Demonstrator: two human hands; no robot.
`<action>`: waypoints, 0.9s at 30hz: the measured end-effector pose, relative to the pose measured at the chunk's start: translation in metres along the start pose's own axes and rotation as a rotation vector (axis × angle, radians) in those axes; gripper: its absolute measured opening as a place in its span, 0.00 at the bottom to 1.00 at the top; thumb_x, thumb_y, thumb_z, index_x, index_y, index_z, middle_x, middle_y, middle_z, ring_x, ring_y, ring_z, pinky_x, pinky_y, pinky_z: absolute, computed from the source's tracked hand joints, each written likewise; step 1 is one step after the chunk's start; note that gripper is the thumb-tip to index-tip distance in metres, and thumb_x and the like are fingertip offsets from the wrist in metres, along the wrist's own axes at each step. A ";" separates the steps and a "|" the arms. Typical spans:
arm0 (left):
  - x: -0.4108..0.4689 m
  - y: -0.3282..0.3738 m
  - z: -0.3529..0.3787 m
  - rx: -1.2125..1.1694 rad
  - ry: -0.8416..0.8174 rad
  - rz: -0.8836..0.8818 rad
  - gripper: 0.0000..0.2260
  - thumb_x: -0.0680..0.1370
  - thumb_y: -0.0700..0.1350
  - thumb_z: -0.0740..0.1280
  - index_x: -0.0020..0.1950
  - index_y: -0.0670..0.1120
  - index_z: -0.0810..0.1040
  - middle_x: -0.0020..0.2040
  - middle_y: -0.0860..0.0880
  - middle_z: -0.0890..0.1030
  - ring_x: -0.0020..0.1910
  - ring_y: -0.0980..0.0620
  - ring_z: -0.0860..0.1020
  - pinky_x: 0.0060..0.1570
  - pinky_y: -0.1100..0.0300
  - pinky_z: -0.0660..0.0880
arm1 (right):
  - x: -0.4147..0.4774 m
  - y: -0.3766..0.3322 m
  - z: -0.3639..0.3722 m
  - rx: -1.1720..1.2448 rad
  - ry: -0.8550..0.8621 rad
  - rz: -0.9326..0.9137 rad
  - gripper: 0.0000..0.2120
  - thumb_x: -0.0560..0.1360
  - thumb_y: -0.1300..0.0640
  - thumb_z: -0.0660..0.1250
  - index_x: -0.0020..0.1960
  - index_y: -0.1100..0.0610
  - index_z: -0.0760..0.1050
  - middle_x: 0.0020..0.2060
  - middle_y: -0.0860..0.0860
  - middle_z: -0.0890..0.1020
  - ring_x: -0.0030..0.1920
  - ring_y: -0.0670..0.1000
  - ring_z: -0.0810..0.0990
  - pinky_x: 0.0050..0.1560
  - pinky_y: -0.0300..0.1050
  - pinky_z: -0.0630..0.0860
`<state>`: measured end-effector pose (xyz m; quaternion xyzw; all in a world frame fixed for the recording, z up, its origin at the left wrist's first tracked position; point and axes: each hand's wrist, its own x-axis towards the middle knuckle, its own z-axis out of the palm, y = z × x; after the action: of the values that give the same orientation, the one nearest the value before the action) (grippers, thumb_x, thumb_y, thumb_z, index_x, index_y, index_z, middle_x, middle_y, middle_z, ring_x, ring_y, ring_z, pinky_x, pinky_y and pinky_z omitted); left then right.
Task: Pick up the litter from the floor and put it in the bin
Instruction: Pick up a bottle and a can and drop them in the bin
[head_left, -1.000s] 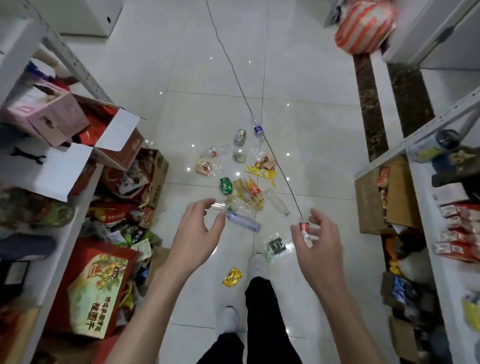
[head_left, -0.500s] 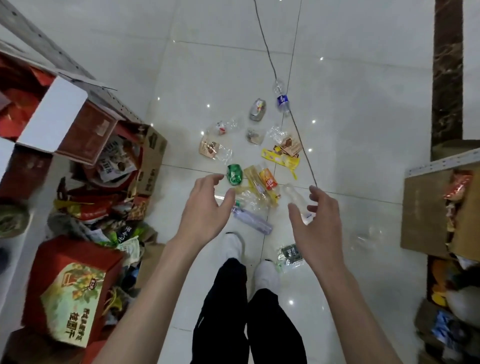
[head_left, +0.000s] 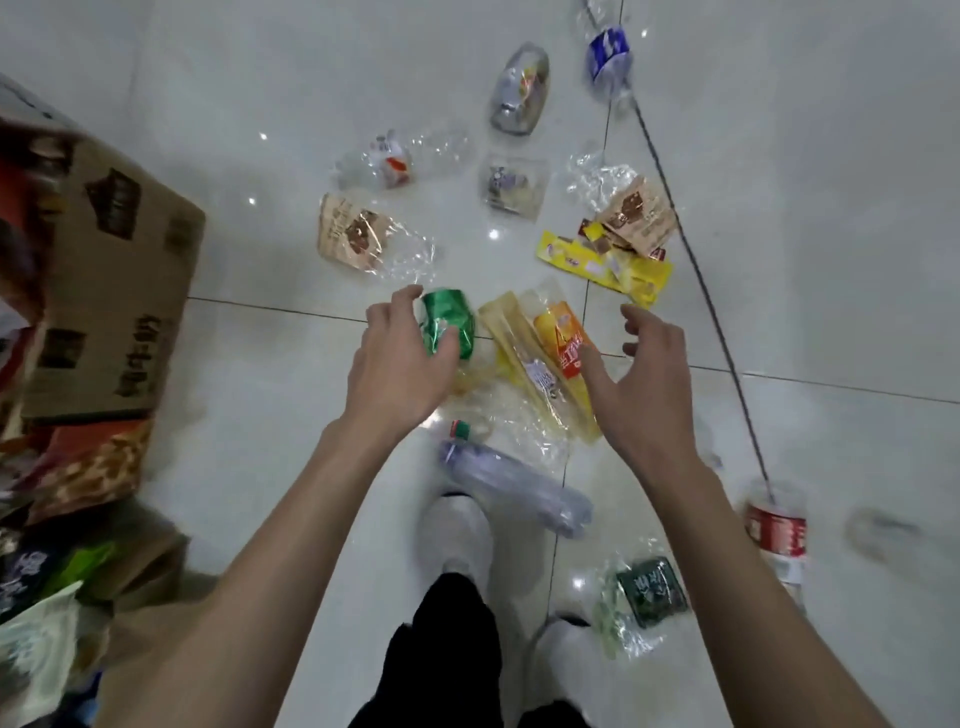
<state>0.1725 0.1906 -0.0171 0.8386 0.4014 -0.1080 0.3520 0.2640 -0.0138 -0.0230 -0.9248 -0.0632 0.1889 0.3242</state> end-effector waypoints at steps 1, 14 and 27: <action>0.018 -0.012 0.018 0.026 -0.006 -0.011 0.26 0.79 0.56 0.62 0.75 0.52 0.61 0.69 0.43 0.67 0.63 0.41 0.73 0.63 0.46 0.71 | 0.015 0.015 0.020 -0.010 0.002 -0.002 0.28 0.77 0.46 0.68 0.74 0.51 0.65 0.67 0.52 0.70 0.63 0.53 0.75 0.63 0.54 0.74; 0.120 -0.063 0.146 0.233 0.108 0.007 0.42 0.73 0.63 0.67 0.79 0.56 0.47 0.68 0.37 0.63 0.60 0.35 0.69 0.52 0.45 0.73 | 0.105 0.102 0.141 -0.208 -0.031 -0.054 0.31 0.75 0.40 0.66 0.75 0.47 0.63 0.65 0.55 0.72 0.62 0.59 0.75 0.60 0.59 0.75; -0.040 0.045 -0.023 0.025 0.132 -0.002 0.44 0.68 0.57 0.71 0.78 0.59 0.49 0.68 0.43 0.65 0.62 0.38 0.72 0.54 0.41 0.76 | -0.002 -0.028 -0.055 -0.100 0.085 -0.031 0.33 0.74 0.40 0.68 0.75 0.47 0.63 0.62 0.52 0.74 0.60 0.56 0.75 0.57 0.56 0.77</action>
<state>0.1774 0.1625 0.0410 0.8478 0.4232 -0.0578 0.3142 0.2842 -0.0244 0.0347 -0.9459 -0.0730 0.1409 0.2831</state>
